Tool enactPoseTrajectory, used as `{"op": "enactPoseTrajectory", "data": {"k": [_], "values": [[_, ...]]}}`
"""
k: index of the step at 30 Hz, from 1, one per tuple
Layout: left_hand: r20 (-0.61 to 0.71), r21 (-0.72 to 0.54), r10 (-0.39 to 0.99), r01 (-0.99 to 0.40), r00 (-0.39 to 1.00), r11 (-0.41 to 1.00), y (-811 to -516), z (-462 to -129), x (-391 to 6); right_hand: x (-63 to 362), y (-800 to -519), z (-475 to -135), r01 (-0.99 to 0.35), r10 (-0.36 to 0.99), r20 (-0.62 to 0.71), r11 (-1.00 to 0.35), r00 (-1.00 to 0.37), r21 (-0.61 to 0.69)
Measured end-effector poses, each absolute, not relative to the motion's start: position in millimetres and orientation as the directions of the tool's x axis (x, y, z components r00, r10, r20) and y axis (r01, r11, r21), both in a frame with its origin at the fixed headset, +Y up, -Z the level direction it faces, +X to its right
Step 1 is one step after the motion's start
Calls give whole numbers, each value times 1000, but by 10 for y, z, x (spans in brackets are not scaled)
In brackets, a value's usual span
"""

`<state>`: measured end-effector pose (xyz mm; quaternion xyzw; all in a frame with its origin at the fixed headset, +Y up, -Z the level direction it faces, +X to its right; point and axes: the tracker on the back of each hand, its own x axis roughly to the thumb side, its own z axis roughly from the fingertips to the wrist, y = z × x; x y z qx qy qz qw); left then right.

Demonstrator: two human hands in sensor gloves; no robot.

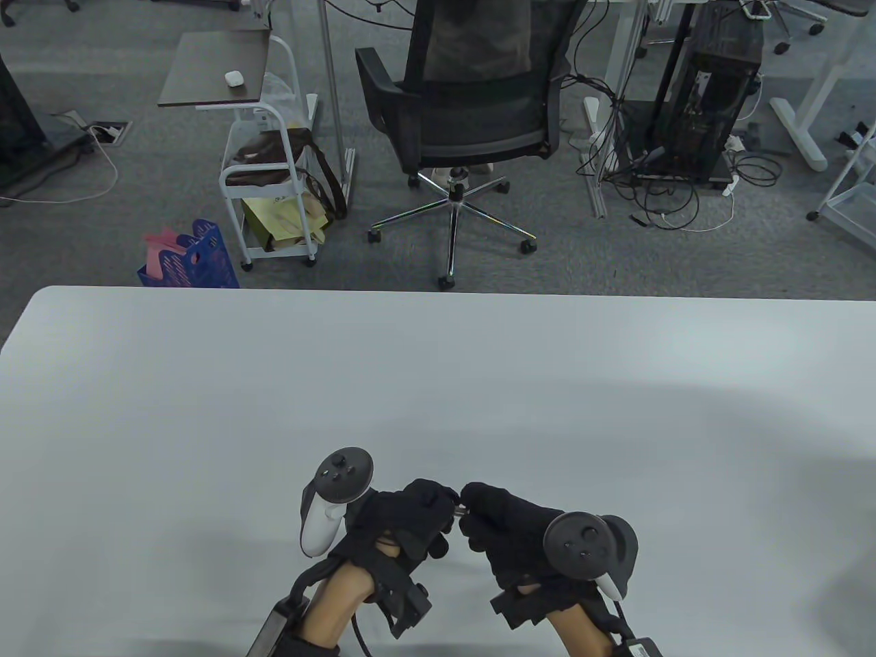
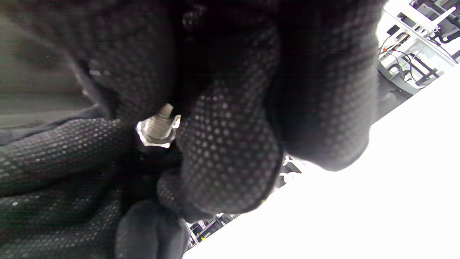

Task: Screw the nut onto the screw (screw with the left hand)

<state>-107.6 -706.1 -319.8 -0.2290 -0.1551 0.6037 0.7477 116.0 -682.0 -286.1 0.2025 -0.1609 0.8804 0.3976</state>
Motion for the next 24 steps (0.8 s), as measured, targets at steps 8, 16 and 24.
{"op": "enactPoseTrajectory", "data": {"k": [8, 16, 24], "values": [[-45, -497, 966, -845, 254, 199, -7068, -3190, -1077, 1162, -6818, -2862, -763, 631, 484, -632, -606, -132], [-58, -504, 967, -843, 250, 188, -7089, -3179, -1083, 1167, -6823, -2864, -771, 644, 478, -626, -597, -118], [-49, -537, 970, -826, 238, 175, -7062, -3191, -1068, 1158, -6822, -2863, -771, 643, 484, -627, -593, -112]]}}
